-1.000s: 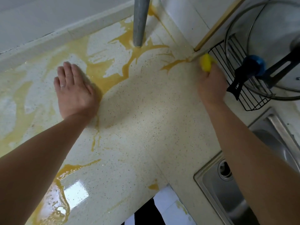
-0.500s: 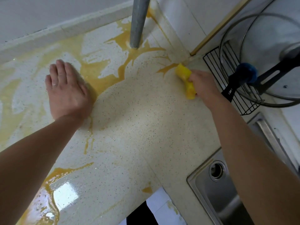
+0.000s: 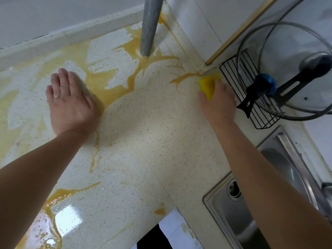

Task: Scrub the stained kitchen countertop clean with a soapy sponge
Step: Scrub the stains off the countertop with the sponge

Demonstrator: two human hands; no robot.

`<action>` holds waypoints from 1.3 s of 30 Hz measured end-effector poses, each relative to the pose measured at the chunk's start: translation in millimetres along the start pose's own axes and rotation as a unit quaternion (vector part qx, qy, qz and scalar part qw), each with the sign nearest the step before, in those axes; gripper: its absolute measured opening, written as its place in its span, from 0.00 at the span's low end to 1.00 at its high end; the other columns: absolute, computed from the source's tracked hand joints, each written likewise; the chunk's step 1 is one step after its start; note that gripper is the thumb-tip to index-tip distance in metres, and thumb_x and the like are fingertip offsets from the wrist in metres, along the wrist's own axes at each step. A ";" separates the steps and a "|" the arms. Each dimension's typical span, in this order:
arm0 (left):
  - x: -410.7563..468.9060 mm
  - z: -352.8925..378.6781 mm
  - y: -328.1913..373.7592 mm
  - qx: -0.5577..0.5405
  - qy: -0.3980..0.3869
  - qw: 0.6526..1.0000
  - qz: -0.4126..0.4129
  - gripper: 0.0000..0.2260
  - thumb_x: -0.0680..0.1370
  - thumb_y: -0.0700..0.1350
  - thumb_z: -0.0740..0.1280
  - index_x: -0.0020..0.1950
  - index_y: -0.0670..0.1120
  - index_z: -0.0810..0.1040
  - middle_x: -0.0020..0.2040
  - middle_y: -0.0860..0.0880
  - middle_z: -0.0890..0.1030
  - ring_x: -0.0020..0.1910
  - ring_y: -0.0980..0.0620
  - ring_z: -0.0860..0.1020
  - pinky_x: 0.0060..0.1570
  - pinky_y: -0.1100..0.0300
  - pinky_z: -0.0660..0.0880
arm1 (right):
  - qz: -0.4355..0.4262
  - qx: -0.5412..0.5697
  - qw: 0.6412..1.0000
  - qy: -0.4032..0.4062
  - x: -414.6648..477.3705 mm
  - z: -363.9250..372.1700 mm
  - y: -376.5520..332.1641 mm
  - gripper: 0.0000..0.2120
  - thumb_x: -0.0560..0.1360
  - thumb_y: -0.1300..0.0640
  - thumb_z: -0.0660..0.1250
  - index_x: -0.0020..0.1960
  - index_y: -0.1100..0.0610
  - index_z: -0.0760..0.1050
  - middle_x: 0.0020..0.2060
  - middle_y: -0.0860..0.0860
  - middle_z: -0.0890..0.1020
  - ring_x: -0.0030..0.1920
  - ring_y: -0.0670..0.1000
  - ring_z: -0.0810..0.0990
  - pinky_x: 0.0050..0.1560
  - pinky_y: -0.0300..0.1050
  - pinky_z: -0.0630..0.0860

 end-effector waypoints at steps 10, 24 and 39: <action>0.8 1.7 -0.1 0.002 0.002 1.000 0.004 0.28 0.84 0.47 0.50 0.83 0.38 0.51 0.83 0.38 0.53 0.83 0.39 0.50 0.81 0.42 0.48 | 0.153 0.046 0.986 0.050 42.6 15.1 1.4 0.20 0.78 0.46 0.62 0.67 0.54 0.70 0.61 0.60 0.71 0.58 0.60 0.72 0.48 0.51 0.74; -0.1 0.3 0.4 -0.006 0.003 1.000 0.005 0.29 0.83 0.47 0.51 0.83 0.39 0.51 0.84 0.38 0.53 0.83 0.39 0.49 0.81 0.42 0.47 | -0.032 0.176 0.981 0.078 21.1 15.0 20.3 0.18 0.74 0.65 0.63 0.61 0.54 0.79 0.56 0.49 0.81 0.56 0.49 0.77 0.55 0.43 0.74; 1.4 0.0 1.0 -0.009 0.005 1.000 -0.001 0.29 0.83 0.46 0.52 0.83 0.39 0.52 0.84 0.38 0.53 0.83 0.39 0.50 0.81 0.43 0.47 | -0.069 0.143 0.987 0.008 20.6 19.1 -0.2 0.22 0.74 0.64 0.59 0.63 0.47 0.76 0.58 0.47 0.81 0.59 0.54 0.77 0.60 0.53 0.75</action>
Point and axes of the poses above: each hand's wrist, its own x-axis towards the middle knuckle, its own z-axis out of the palm, y = z × x, the point moved 1 cm from there along x, towards the middle knuckle
